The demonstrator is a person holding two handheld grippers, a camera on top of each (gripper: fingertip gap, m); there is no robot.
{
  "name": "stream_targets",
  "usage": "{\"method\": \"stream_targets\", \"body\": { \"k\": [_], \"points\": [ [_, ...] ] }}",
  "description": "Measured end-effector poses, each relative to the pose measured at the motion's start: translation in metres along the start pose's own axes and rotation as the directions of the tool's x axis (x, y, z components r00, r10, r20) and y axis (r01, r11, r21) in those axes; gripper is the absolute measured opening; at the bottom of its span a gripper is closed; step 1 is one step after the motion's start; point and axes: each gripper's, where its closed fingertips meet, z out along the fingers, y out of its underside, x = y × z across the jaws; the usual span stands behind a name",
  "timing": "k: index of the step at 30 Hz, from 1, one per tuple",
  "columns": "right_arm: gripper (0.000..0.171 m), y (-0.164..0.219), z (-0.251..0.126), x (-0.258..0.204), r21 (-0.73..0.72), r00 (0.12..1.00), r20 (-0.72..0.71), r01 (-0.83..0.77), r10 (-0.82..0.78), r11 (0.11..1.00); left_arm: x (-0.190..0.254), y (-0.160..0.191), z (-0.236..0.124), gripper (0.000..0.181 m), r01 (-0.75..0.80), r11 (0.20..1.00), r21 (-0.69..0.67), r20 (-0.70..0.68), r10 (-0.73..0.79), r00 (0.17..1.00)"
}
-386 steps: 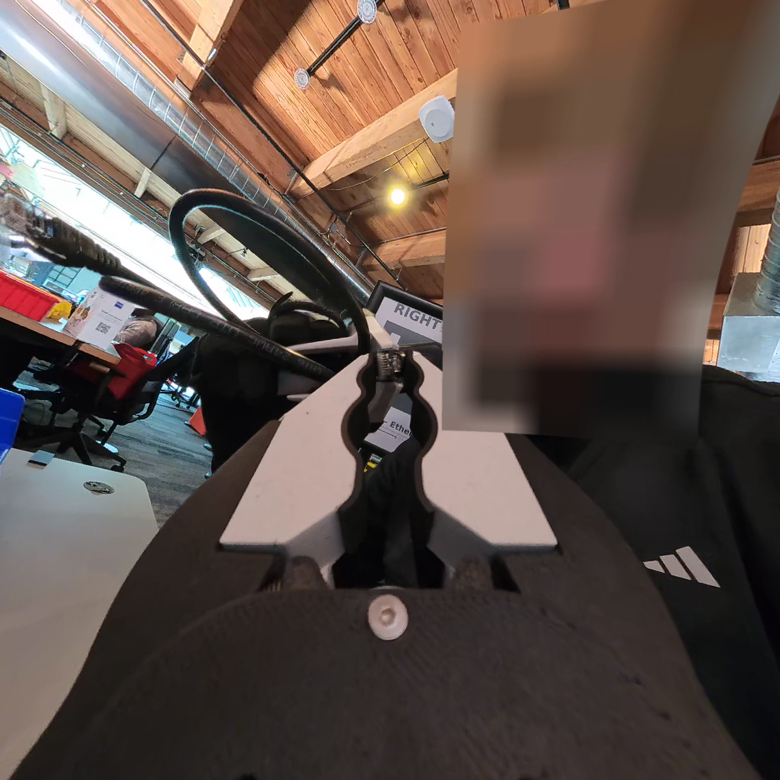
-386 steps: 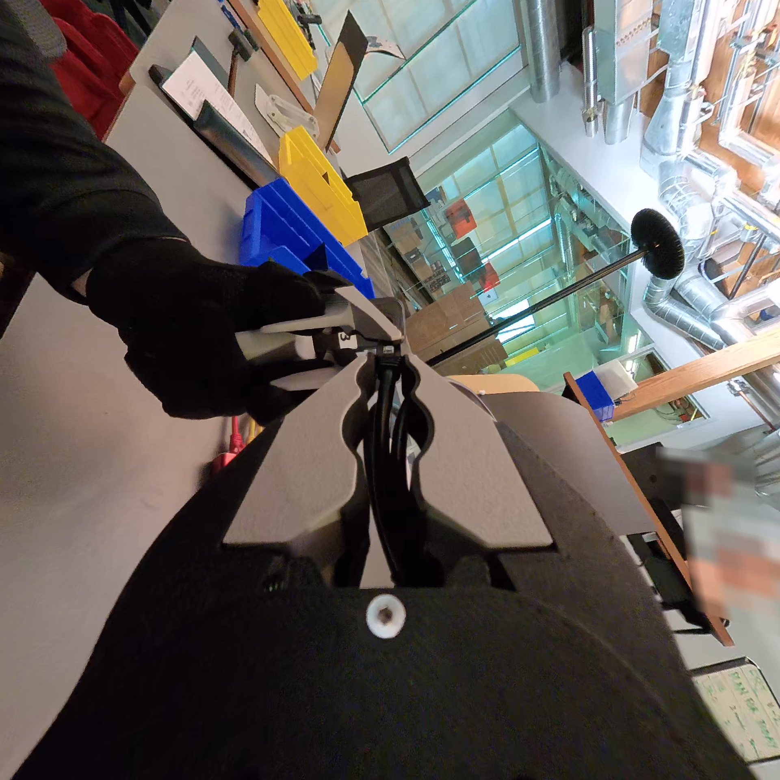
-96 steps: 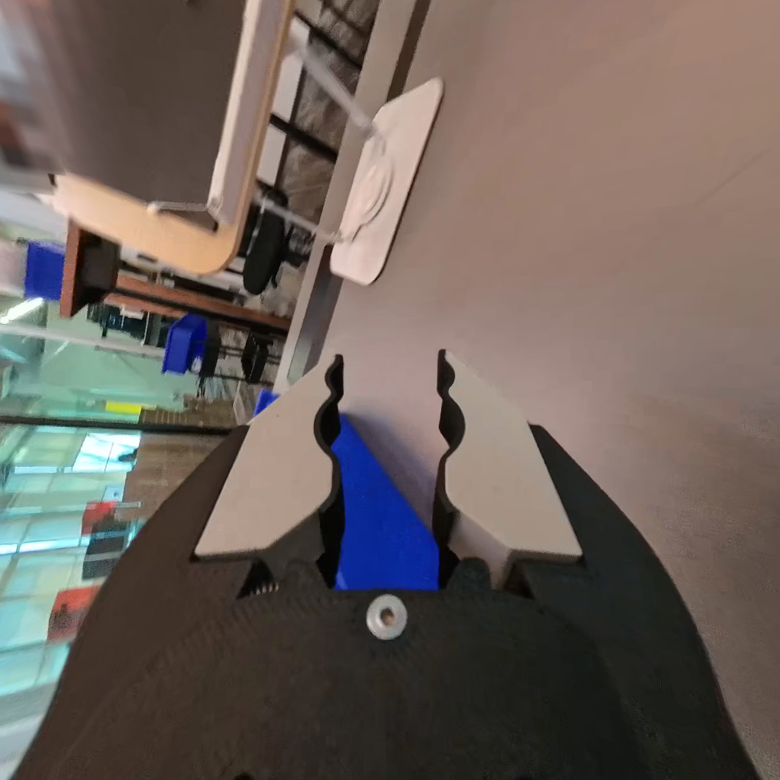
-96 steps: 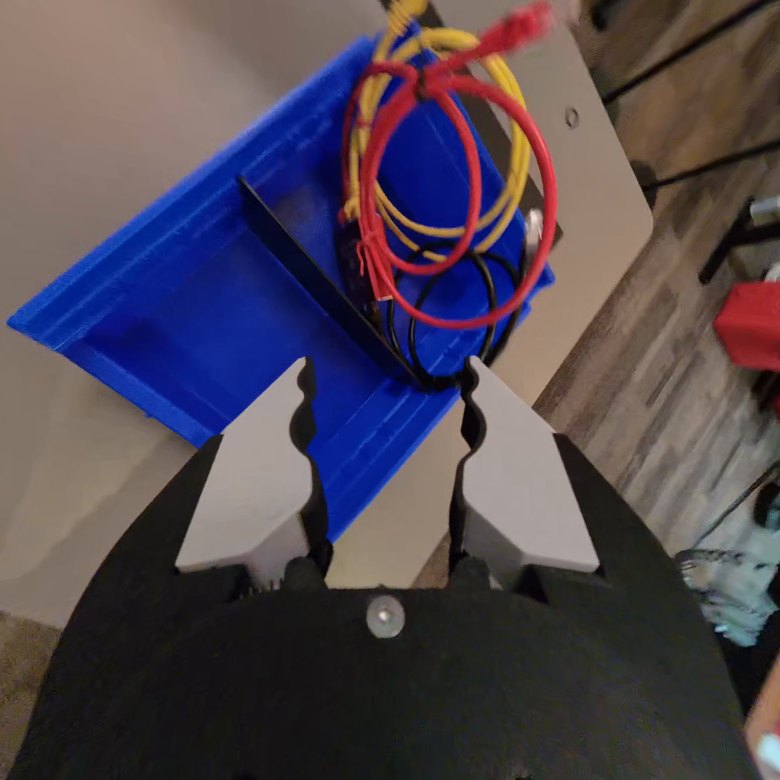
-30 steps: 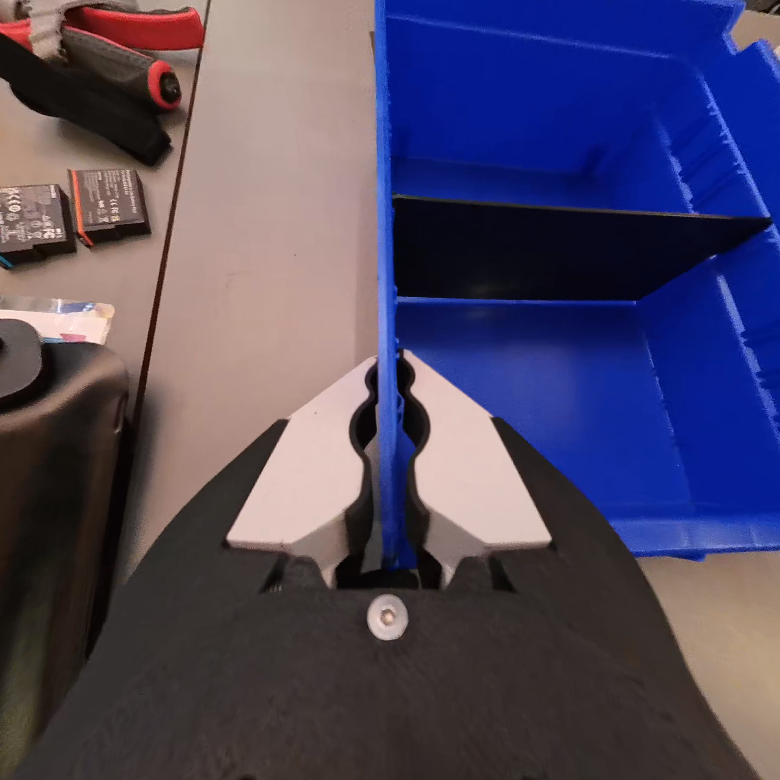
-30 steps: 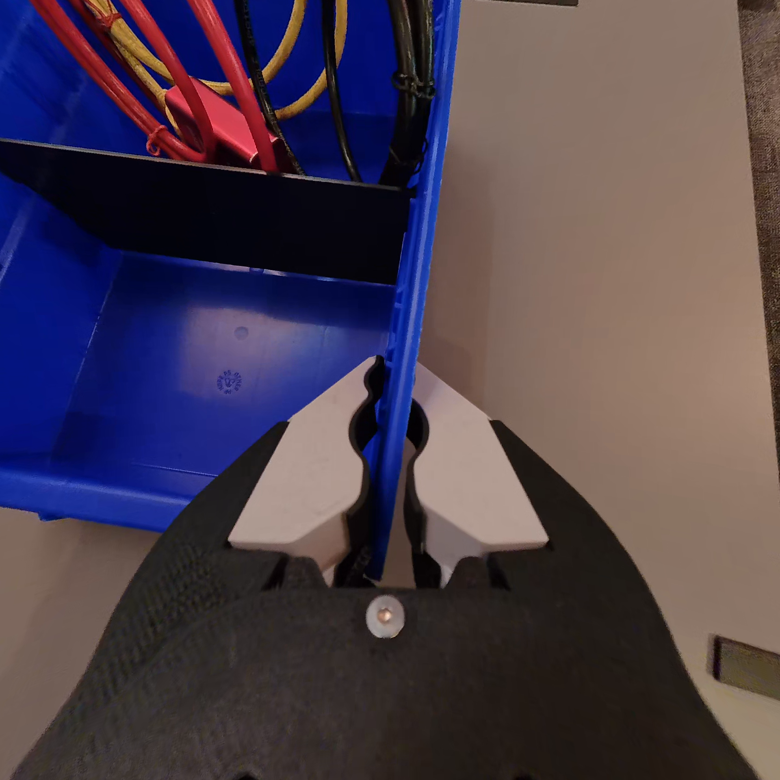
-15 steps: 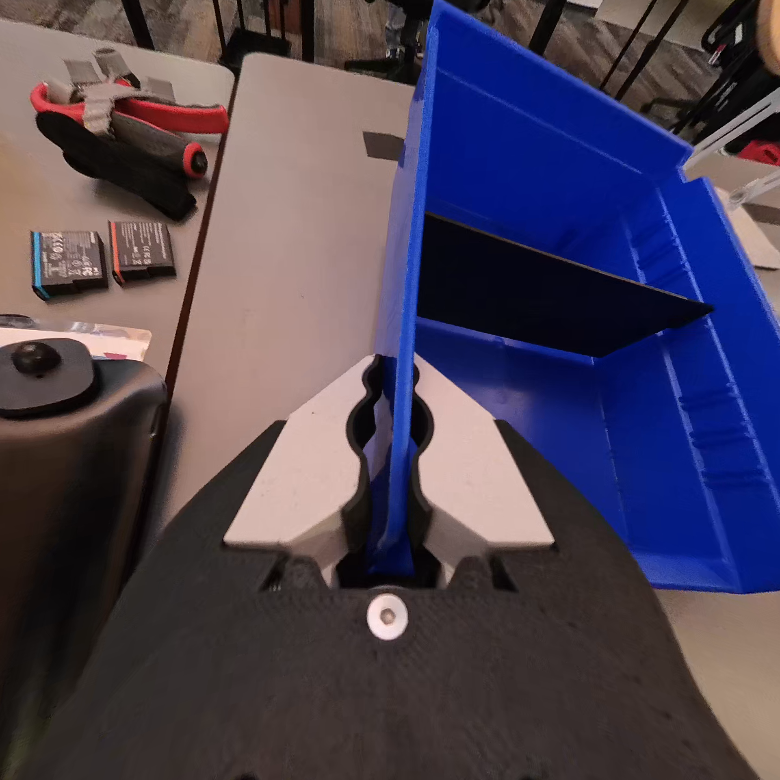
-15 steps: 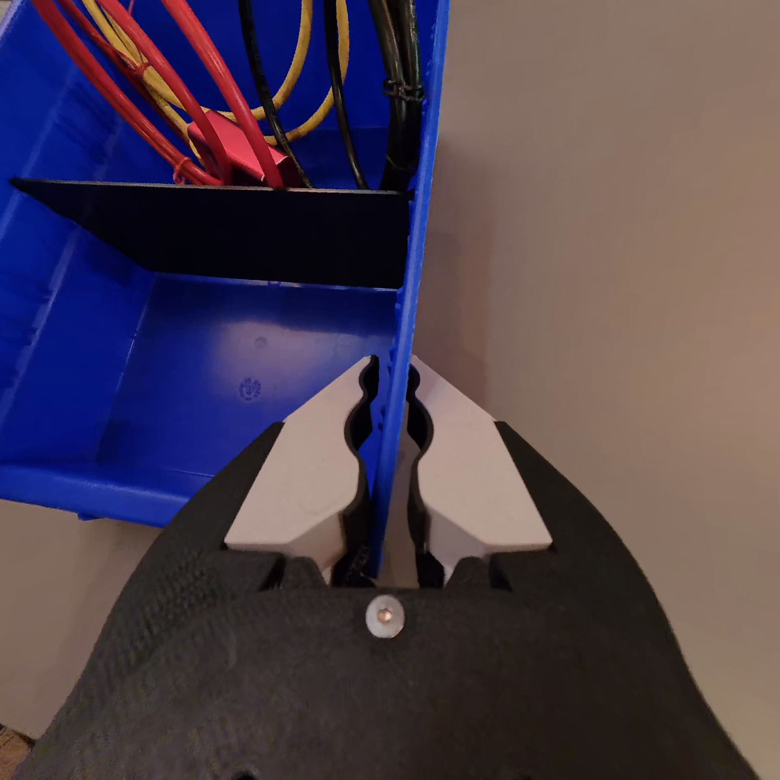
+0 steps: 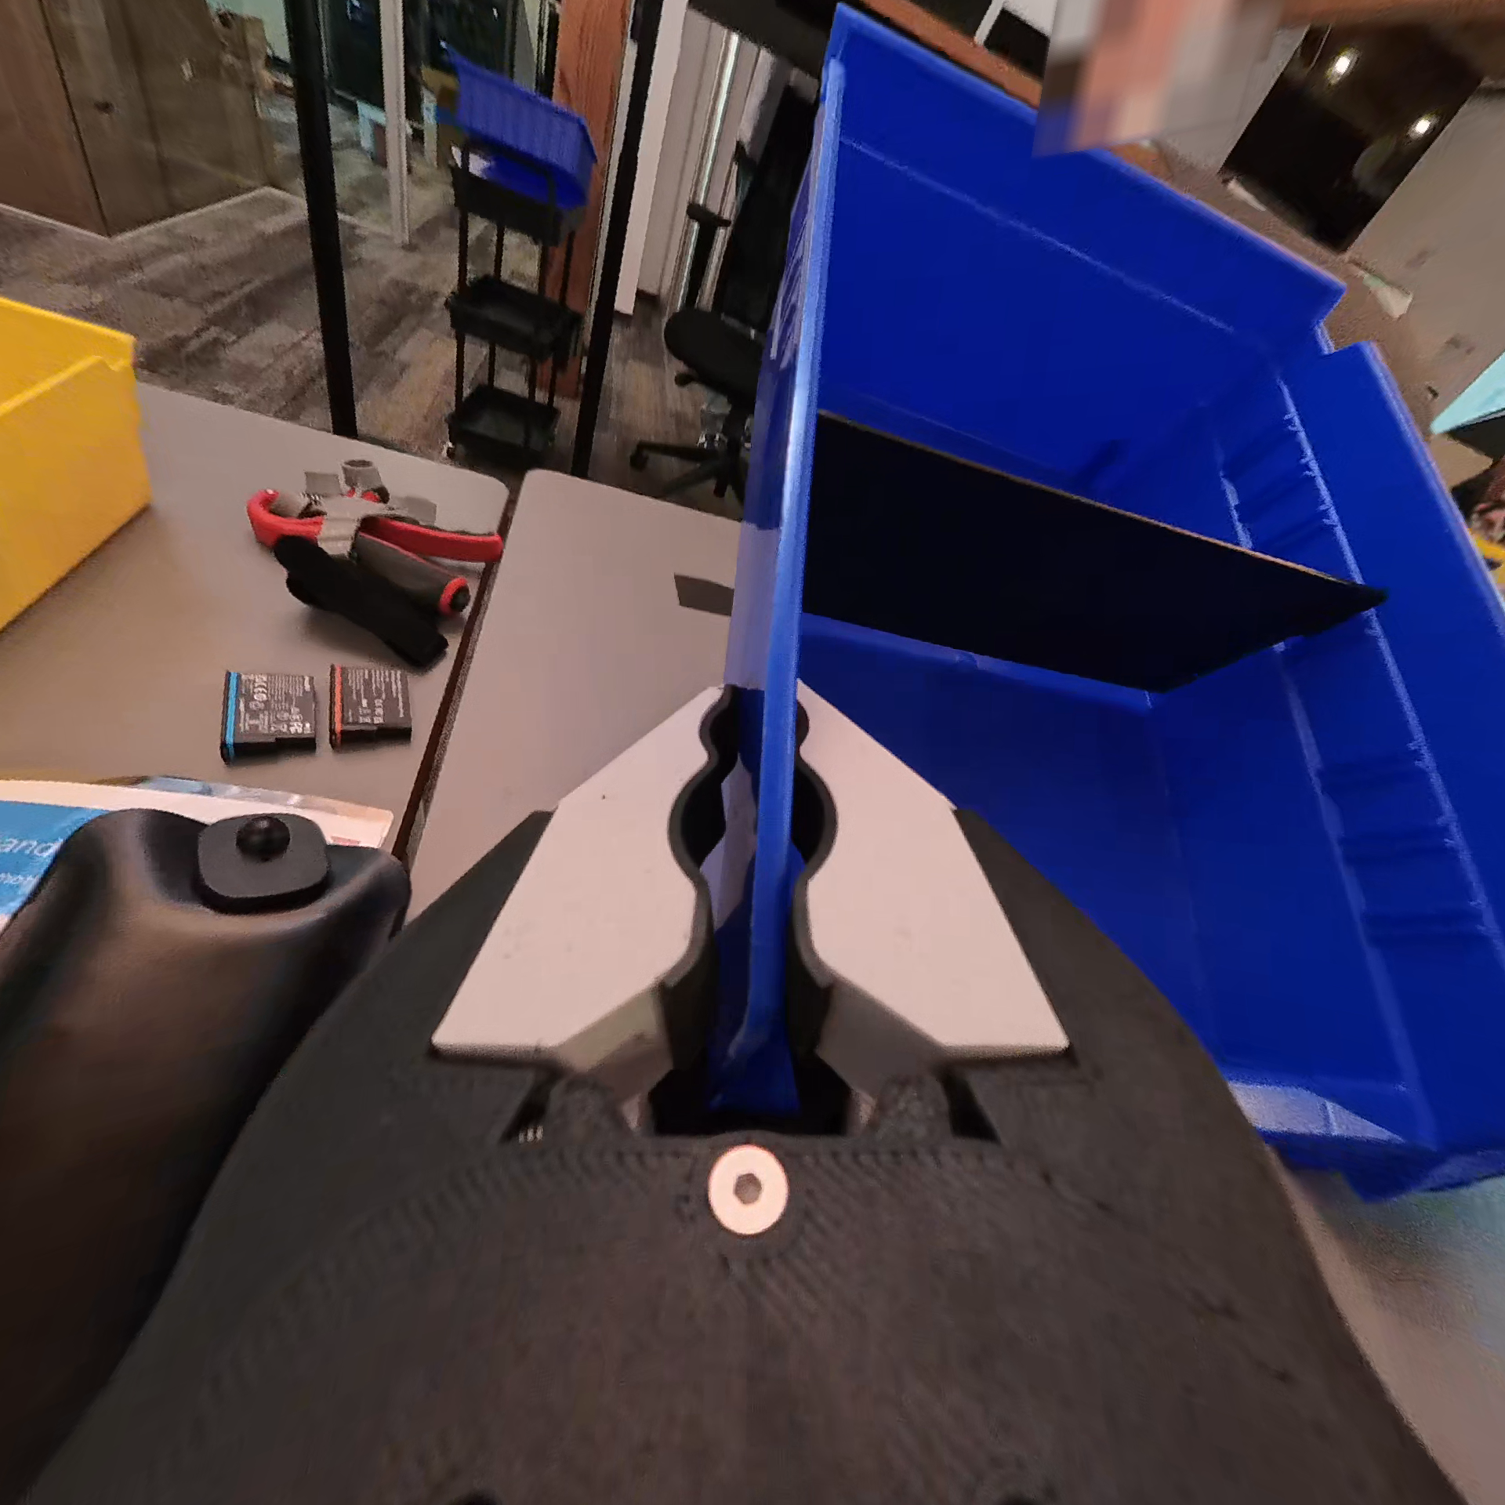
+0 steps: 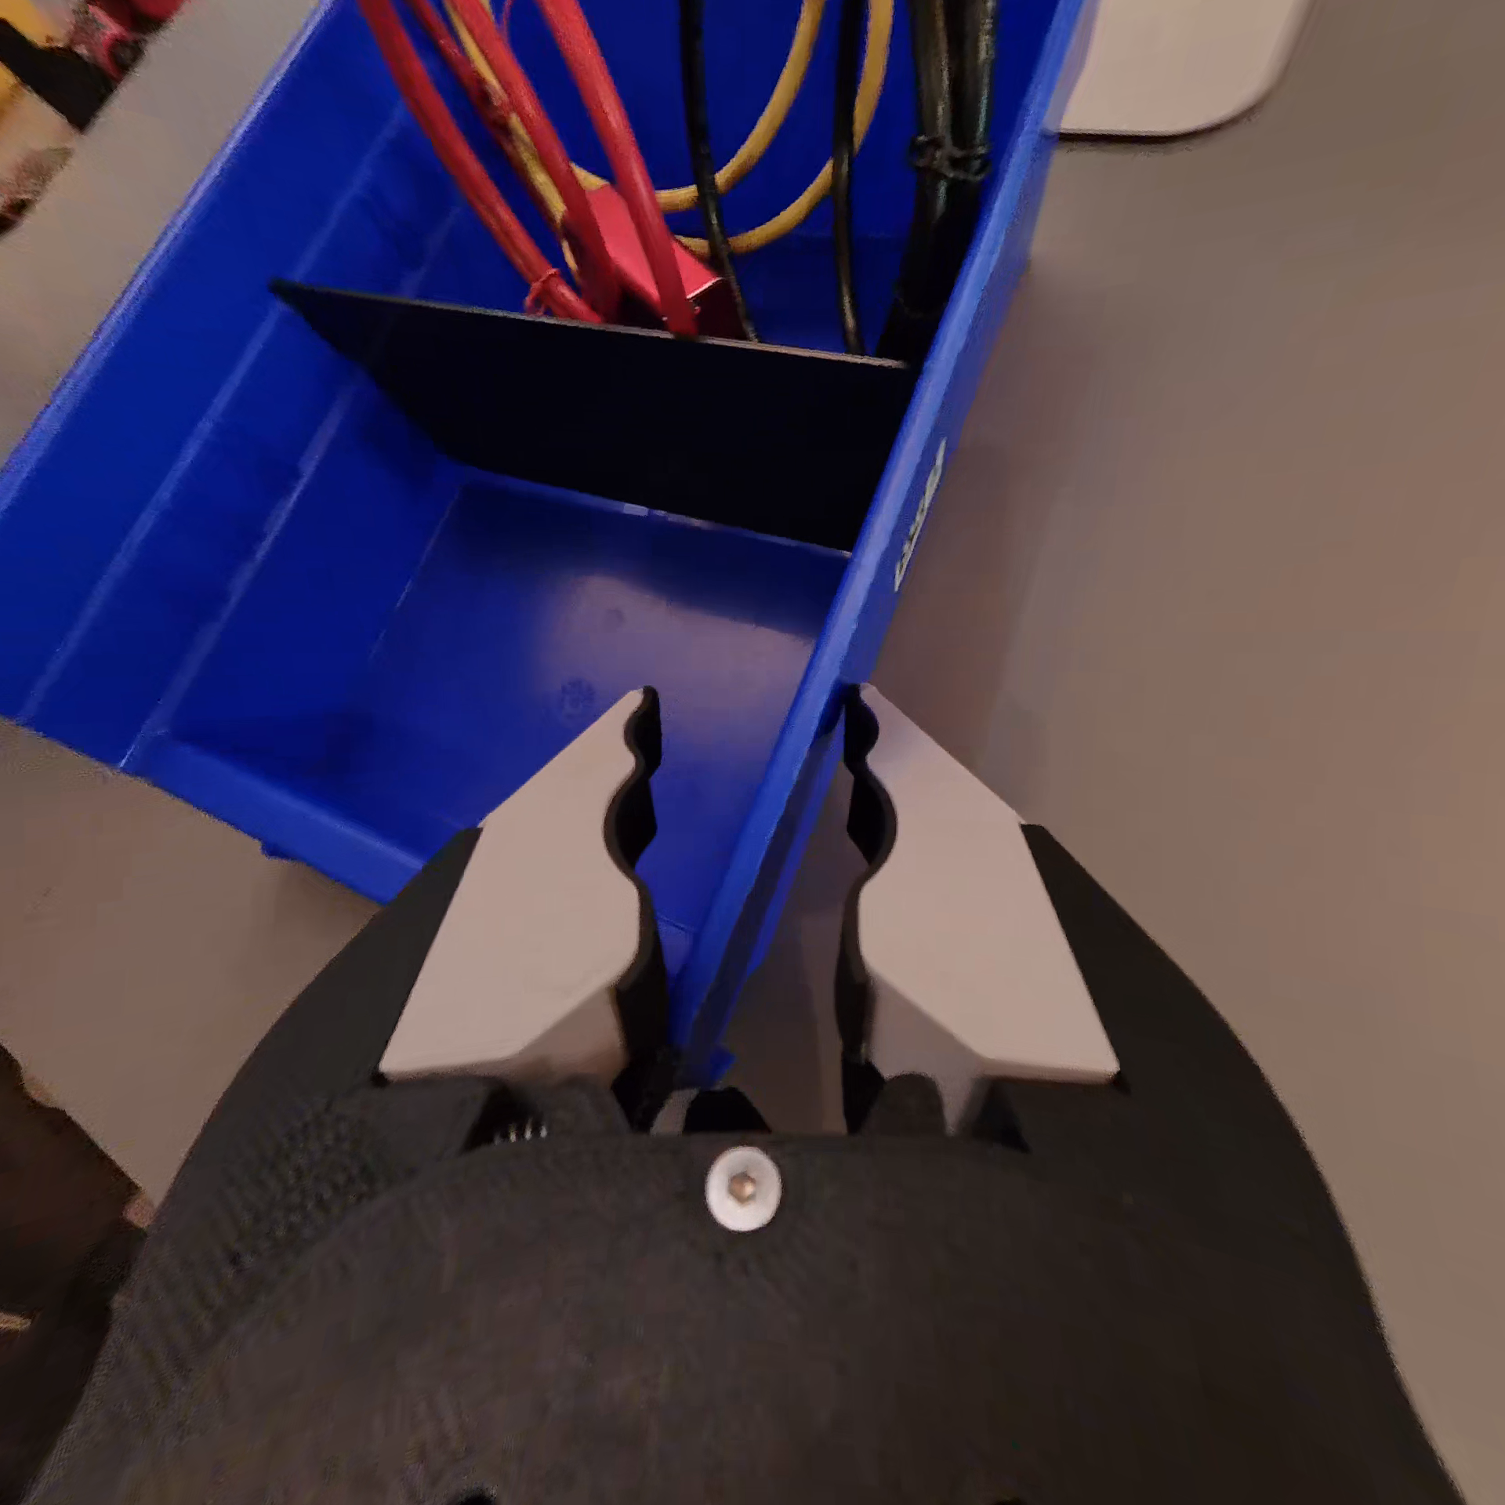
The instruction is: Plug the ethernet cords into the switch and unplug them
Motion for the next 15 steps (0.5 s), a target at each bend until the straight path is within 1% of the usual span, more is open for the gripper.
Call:
{"method": "stream_targets", "body": {
  "k": [2, 9, 11, 15],
  "points": [
    [0.048, -0.007, 0.018, -0.029, 0.006, 0.999, 0.025, 0.021, -0.021, 1.0, -0.002, -0.009, -0.006, 0.006, 0.001, 1.0, 0.021, 0.003, -0.001, 1.0],
    [0.062, -0.032, 0.08, -0.13, 0.034, 0.985, 0.172, -0.012, 0.006, 0.999, -0.009, -0.036, -0.028, 0.006, 0.019, 0.994, 0.106, 0.018, -0.021, 1.0],
    [0.069, -0.037, 0.096, -0.159, 0.038, 0.977, 0.213, -0.027, 0.018, 0.999, -0.011, -0.045, -0.036, 0.006, 0.021, 0.991, 0.133, 0.025, -0.025, 0.999],
    [0.076, -0.044, 0.123, -0.212, 0.033, 0.962, 0.272, 0.014, -0.022, 0.999, -0.012, -0.061, -0.049, 0.006, 0.019, 0.984, 0.175, 0.042, -0.026, 0.999]
  ]
}}
